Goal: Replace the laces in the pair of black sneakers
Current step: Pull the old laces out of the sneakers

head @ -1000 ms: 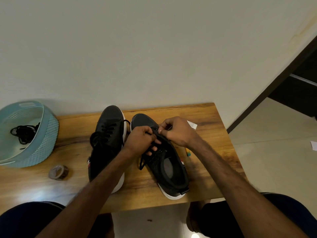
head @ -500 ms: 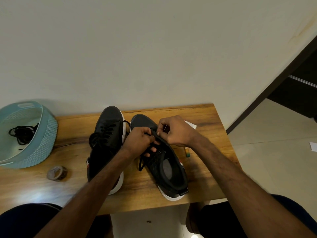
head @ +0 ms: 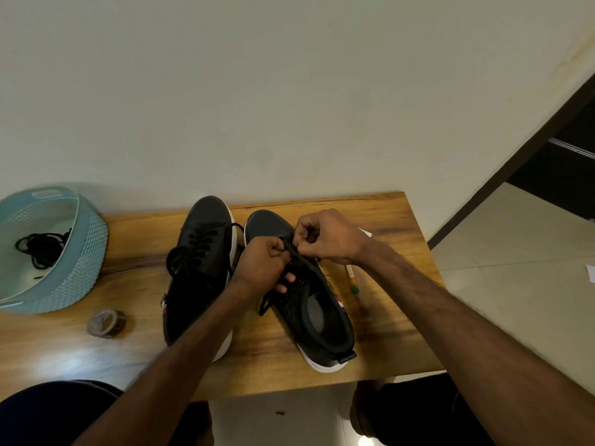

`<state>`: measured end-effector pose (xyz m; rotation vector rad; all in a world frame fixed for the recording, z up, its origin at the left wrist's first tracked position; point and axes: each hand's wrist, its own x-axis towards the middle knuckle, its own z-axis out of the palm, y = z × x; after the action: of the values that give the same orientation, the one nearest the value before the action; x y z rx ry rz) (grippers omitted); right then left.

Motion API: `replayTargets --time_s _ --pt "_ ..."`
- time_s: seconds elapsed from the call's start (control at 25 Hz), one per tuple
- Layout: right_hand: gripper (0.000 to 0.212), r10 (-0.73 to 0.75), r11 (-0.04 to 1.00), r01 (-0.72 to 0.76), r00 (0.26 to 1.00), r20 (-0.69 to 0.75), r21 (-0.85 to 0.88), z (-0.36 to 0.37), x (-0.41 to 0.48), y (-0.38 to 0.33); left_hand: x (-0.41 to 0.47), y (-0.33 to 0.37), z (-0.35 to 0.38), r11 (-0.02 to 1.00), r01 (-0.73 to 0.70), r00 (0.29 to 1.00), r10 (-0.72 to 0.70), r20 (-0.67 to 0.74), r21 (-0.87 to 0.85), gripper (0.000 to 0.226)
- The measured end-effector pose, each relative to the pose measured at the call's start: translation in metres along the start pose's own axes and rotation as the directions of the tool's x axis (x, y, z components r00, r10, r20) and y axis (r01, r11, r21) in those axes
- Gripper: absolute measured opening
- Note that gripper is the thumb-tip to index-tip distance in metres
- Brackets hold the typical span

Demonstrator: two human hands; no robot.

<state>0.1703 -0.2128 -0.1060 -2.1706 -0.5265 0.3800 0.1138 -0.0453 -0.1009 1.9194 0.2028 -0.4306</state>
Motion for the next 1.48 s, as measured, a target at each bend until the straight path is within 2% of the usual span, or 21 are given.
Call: replayTargets --time_s 0.16,0.36,0.44,0.56,0.64,0.68,0.84,1.08,1.36,1.48 --pt "0.011 0.010 1.000 -0.009 0.998 0.062 -0.015 -0.005 0.005 -0.003 -0.002 -0.004 0.003 0.999 -0.045 0.998 0.046 -0.045 0.002 0.013" --pt "0.011 0.045 0.987 -0.013 0.978 0.204 -0.158 -0.009 0.015 -0.017 -0.002 -0.007 0.001 0.982 -0.132 0.990 0.138 -0.039 0.136 0.016" --pt "0.015 0.083 0.987 -0.046 0.968 0.238 -0.157 -0.010 0.015 -0.018 -0.002 -0.008 0.000 0.968 -0.156 0.986 0.164 -0.027 0.194 0.015" --pt "0.007 0.166 0.982 -0.180 0.965 0.204 0.053 -0.015 0.007 -0.008 -0.001 -0.009 -0.001 0.962 -0.193 0.979 0.200 -0.021 0.193 0.010" --pt "0.007 0.240 0.935 -0.281 0.951 0.195 0.219 -0.017 -0.001 -0.003 0.001 -0.010 -0.002 0.962 -0.207 0.977 0.213 -0.018 0.181 0.010" --pt "0.007 0.254 0.923 -0.297 0.948 0.191 0.246 -0.017 -0.002 -0.003 0.002 -0.010 -0.002 0.963 -0.207 0.977 0.211 -0.009 0.174 0.009" --pt "0.017 0.253 0.934 -0.284 0.954 0.159 0.218 -0.009 0.002 -0.008 0.002 -0.011 -0.004 0.979 -0.180 0.983 0.177 0.036 0.094 0.011" --pt "0.002 0.181 0.965 -0.205 0.972 0.151 0.164 -0.010 0.002 -0.002 0.007 -0.014 -0.008 0.988 -0.155 0.980 0.152 0.125 0.017 0.013" --pt "0.005 0.114 0.993 -0.115 0.993 0.027 0.006 0.006 0.000 0.006 0.007 -0.015 -0.008 0.991 -0.124 0.986 0.118 0.120 0.044 0.012" --pt "0.011 0.104 0.993 -0.102 0.994 -0.021 0.062 0.011 -0.007 0.011 0.005 -0.015 -0.005 0.994 -0.106 0.987 0.106 0.122 -0.009 0.015"
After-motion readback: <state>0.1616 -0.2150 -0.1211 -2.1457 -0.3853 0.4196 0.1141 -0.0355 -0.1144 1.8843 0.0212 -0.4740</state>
